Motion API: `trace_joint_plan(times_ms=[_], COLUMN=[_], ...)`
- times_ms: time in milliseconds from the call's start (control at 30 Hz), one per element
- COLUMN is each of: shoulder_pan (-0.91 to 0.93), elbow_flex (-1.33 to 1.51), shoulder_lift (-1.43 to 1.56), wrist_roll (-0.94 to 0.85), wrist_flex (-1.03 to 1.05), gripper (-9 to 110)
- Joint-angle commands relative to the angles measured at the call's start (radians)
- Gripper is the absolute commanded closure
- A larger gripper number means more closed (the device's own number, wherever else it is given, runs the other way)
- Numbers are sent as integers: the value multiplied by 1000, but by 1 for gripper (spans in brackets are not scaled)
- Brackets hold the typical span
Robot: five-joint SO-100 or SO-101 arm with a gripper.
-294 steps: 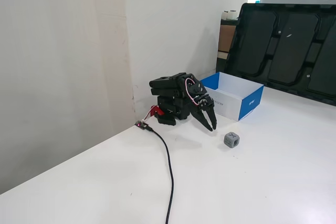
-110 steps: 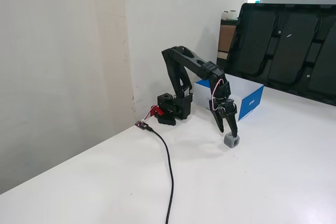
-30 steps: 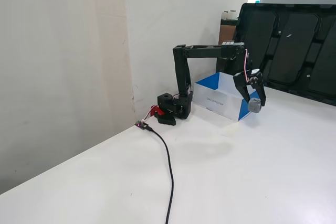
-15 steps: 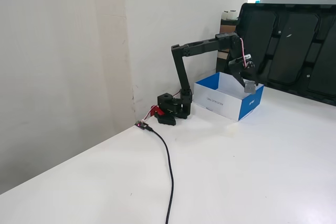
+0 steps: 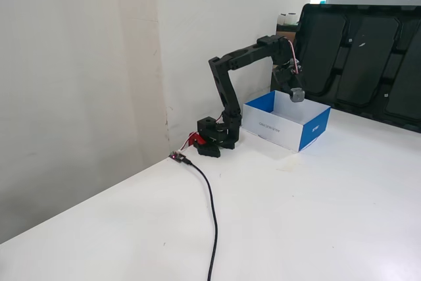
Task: Pick the gray block and keep it in the box.
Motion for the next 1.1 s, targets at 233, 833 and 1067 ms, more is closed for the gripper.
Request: trace_joint_plan(times_ms=[233, 833, 1067], shoulder_pan=[-109, -156, -106], elbow_flex=[49, 115, 147], shoulder_lift=[84, 78, 101], wrist_roll=[-18, -121, -152], wrist_flex=[-46, -94, -94], gripper=[101, 86, 97])
